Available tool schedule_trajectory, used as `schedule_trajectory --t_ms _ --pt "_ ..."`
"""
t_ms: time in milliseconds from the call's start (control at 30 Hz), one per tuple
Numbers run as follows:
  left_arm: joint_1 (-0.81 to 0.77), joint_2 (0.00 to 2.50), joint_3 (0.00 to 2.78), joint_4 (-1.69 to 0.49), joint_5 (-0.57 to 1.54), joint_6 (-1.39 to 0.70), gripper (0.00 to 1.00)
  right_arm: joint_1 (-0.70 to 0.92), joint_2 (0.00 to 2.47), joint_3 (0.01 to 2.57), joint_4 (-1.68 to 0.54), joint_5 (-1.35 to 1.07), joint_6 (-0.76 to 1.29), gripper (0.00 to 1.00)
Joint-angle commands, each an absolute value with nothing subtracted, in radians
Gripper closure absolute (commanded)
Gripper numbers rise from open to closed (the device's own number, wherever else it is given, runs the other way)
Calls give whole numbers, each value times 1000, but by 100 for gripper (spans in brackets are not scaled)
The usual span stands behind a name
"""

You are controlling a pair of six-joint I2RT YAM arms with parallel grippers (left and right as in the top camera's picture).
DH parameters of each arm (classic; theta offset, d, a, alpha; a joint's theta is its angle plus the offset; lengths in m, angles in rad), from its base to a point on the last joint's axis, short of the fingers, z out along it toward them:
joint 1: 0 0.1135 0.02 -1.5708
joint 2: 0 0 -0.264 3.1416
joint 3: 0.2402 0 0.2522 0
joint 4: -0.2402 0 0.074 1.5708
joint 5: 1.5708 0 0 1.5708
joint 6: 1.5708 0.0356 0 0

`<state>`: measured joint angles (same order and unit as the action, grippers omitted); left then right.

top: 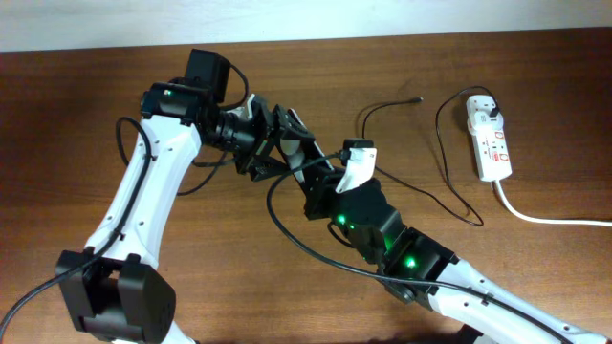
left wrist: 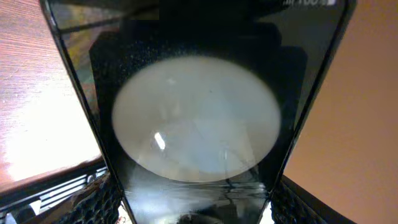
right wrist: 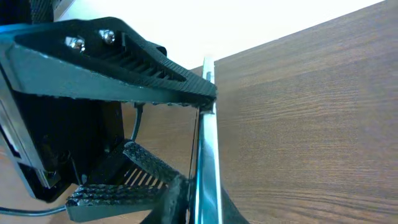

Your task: Plug charger to phone and switch on socket

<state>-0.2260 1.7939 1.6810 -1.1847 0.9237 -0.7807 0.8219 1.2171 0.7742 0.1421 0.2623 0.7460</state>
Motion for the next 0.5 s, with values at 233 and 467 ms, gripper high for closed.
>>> schedule_trajectory --t_ms 233,467 --pt "-124 1793 1703 -1180 947 -696 1 829 1213 792 153 214 737 96" --pt "84 1492 1703 -1332 533 -390 1 829 1116 792 11 214 741 96"
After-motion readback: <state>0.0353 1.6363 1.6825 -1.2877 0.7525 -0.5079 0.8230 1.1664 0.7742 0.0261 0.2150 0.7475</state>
